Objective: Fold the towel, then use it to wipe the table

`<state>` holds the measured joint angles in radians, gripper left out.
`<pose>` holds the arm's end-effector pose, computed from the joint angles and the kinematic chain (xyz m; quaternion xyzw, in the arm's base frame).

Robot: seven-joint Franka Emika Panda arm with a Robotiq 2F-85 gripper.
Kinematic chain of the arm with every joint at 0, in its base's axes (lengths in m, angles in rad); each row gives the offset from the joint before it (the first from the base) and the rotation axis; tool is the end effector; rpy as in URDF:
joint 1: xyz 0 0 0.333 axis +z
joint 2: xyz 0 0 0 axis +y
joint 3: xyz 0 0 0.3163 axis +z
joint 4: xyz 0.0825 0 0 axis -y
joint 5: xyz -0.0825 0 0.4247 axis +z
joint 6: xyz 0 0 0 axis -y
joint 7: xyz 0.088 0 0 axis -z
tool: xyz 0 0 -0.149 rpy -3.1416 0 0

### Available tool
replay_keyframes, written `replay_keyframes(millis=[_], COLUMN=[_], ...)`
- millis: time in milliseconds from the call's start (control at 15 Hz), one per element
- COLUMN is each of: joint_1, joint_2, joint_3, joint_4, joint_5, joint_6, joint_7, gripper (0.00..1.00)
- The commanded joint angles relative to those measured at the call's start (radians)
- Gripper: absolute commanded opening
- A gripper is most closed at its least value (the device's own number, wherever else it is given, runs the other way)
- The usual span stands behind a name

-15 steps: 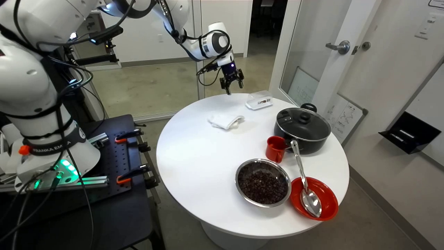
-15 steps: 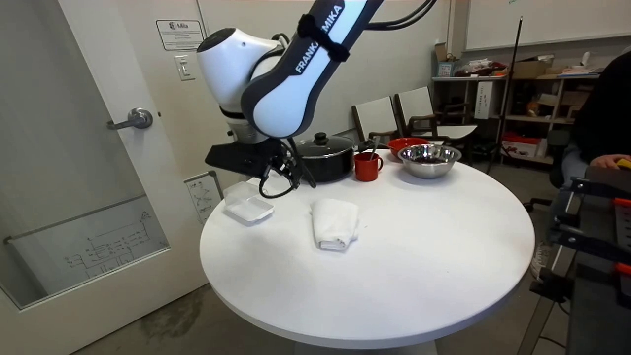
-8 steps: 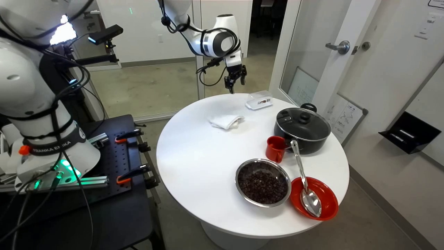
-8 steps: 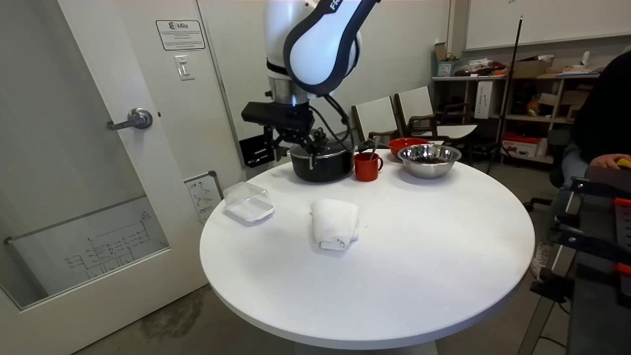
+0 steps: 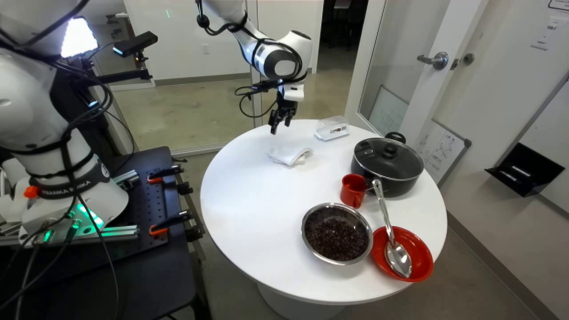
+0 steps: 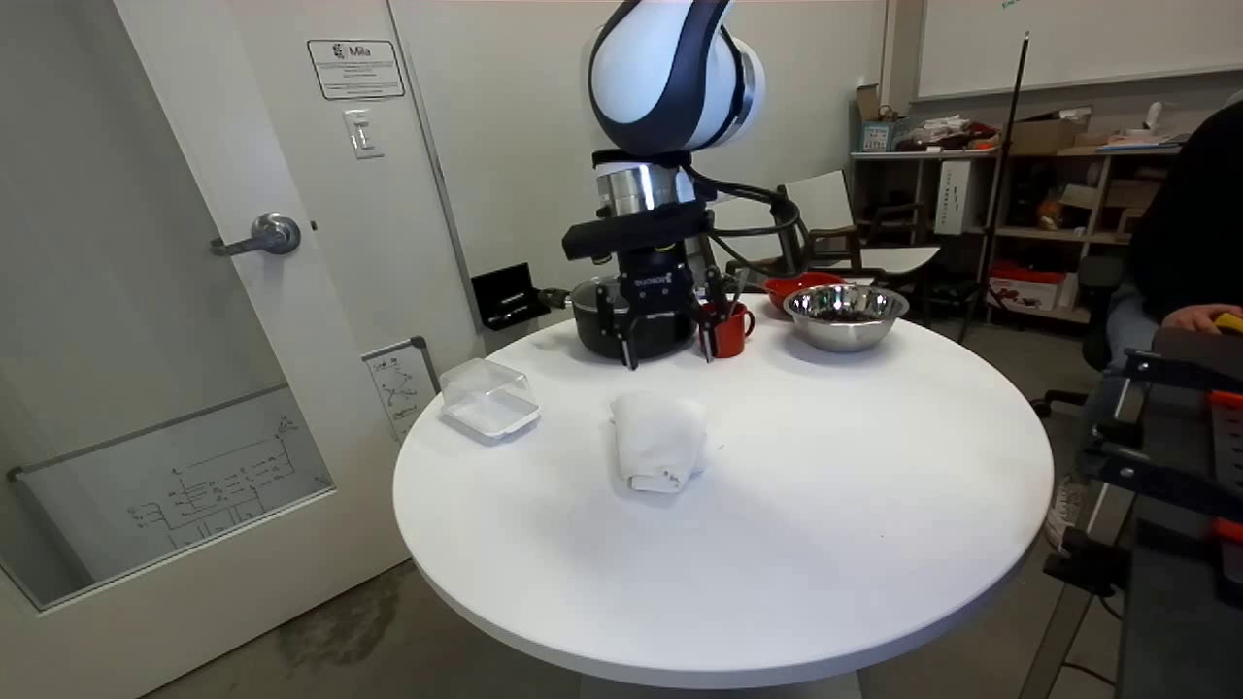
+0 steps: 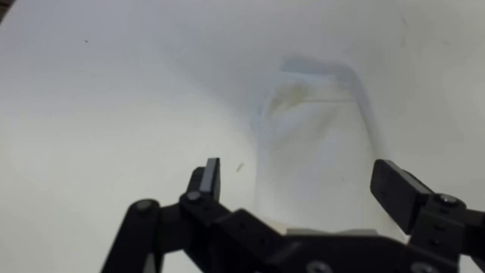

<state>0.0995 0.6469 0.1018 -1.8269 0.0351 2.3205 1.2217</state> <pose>0.6356 0.1328 0.0948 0.8590 -0.5045 -0.0852 0.0164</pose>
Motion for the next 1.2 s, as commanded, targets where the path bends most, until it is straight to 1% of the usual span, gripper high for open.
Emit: replay_keyframes(millis=[0,333,533,600,733,933,1133], joint_1=[0.082,0.167,0.198,0.196,0.194,0.176,0.175], joint_2=[0.025,0.075,0.11,0.12,0.139,0.152,0.157], joint_3=[-0.045,-0.118,-0.185,-0.195,-0.211,-0.198,-0.191], joint_4=[-0.001,-0.003,-0.008,-0.009,-0.008,-0.009,0.005], joint_5=[0.004,-0.056,-0.119,-0.122,-0.117,-0.079,-0.045], joint_6=[-0.06,0.009,0.112,0.141,0.194,0.255,0.279], joint_7=[-0.005,0.019,0.042,0.043,0.043,0.022,0.03], gripper=[1.0,1.0,1.0,1.0,1.0,1.0,1.0])
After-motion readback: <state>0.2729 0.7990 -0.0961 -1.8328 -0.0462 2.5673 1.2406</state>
